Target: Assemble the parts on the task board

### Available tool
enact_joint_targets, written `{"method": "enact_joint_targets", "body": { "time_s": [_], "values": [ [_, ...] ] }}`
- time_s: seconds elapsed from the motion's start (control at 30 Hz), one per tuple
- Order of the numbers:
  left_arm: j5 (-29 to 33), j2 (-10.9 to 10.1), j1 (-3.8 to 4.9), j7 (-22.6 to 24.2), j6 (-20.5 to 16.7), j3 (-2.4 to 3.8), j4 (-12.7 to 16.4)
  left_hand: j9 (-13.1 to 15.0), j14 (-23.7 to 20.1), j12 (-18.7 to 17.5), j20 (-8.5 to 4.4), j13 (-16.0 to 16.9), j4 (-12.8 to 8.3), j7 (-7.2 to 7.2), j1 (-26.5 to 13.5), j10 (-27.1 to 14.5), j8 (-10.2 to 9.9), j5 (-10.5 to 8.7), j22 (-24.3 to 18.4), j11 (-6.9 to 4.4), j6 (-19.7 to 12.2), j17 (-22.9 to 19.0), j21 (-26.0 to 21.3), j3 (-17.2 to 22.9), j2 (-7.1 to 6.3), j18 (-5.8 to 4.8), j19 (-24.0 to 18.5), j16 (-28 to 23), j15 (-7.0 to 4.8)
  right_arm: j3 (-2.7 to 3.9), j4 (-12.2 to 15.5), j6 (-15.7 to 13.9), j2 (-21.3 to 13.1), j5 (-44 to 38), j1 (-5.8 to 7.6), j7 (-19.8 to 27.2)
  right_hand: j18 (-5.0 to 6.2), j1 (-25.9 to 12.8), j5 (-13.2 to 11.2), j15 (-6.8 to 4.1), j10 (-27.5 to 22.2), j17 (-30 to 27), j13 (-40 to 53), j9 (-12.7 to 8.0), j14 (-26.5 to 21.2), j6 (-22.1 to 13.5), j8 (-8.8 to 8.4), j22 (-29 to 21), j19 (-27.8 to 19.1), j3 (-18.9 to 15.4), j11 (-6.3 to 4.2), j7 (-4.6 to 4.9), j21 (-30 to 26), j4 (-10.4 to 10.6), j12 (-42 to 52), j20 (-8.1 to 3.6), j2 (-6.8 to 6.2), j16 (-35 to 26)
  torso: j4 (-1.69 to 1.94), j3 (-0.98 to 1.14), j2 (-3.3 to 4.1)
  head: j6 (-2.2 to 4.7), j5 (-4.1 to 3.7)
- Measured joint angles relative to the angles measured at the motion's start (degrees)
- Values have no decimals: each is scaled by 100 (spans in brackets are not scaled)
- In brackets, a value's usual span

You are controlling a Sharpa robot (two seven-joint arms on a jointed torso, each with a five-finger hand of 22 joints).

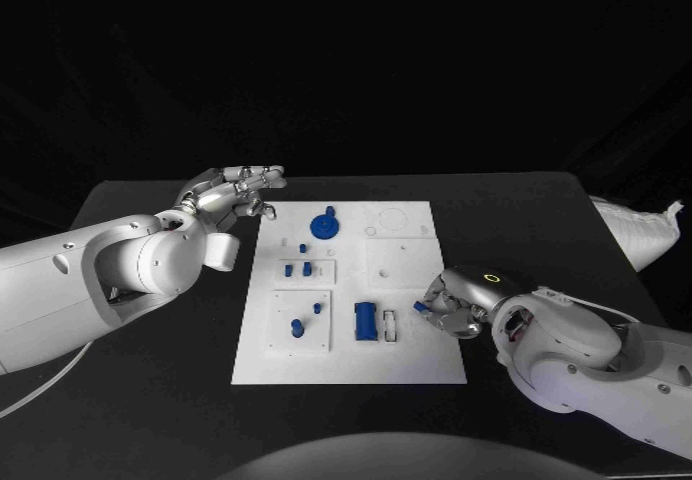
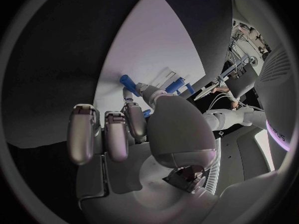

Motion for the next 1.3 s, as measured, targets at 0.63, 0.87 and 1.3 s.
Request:
{"method": "enact_joint_targets", "body": {
  "time_s": [0.63,0.87,1.3],
  "values": [
    [-1,-5,0,-4,3,0,40,0,0,0,0,-1,0,0,0,0,0,0,1,0,0,1,0,0,0,0,0,0,0,2,41,-420,173,1631,2,-44,0,-380,247,1,33,-1,-1,136,1,220,3,35,0,-37,-9,-79,0,80,83,0,-203,0,4,-3,2,-39,7],
    [-1,-3,0,-5,4,0,45,0,0,0,0,-1,0,0,0,0,0,0,1,0,0,1,0,0,0,0,0,0,0,2,12,-439,308,1940,3,-54,0,-563,378,0,58,-2,-2,189,1,358,75,75,0,-266,-26,-176,25,152,118,0,-202,24,4,1,2,-40,24],
    [-1,-2,0,-7,8,0,48,0,0,29,0,-2,0,0,0,-21,22,0,-1,21,0,-23,0,0,0,0,0,0,0,2,-71,-482,451,2130,3,-65,0,-652,414,-3,69,-2,-2,248,3,465,106,93,0,-440,-33,-240,46,212,67,0,-171,23,-3,4,2,-46,35]
  ]
}}
